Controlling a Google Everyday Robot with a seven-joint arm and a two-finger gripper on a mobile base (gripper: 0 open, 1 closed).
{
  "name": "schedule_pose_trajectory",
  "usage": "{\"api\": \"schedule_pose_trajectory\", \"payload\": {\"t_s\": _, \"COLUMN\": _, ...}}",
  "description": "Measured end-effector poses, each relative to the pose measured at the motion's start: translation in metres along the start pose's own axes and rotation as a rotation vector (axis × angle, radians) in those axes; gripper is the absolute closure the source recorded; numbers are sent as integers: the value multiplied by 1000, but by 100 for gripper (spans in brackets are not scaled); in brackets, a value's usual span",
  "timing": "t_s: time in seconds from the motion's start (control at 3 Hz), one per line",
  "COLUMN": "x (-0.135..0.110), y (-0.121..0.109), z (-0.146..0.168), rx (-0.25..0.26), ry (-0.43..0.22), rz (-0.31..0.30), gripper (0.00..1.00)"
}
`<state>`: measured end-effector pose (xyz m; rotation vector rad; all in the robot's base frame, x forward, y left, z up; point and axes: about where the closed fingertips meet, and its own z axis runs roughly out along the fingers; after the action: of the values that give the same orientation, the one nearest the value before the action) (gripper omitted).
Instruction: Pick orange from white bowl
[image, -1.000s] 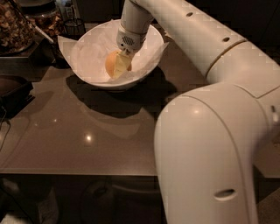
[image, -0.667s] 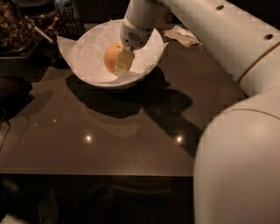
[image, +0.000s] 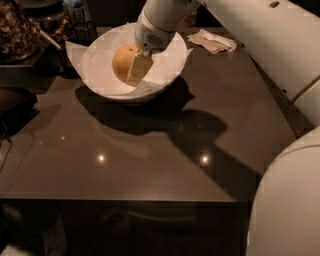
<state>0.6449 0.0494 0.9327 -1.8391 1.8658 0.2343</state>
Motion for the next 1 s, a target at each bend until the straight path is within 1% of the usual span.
{"api": "schedule_pose_trajectory", "payload": {"t_s": 0.33, "x": -8, "y": 17, "z": -18, "rx": -30, "ry": -1, "rz": 45, "gripper": 100}}
{"api": "schedule_pose_trajectory", "payload": {"t_s": 0.67, "x": -13, "y": 37, "z": -34, "rx": -28, "ry": -43, "rz": 39, "gripper": 100}}
{"api": "schedule_pose_trajectory", "payload": {"t_s": 1.0, "x": -14, "y": 61, "z": -48, "rx": -31, "ry": -76, "rz": 51, "gripper": 100}}
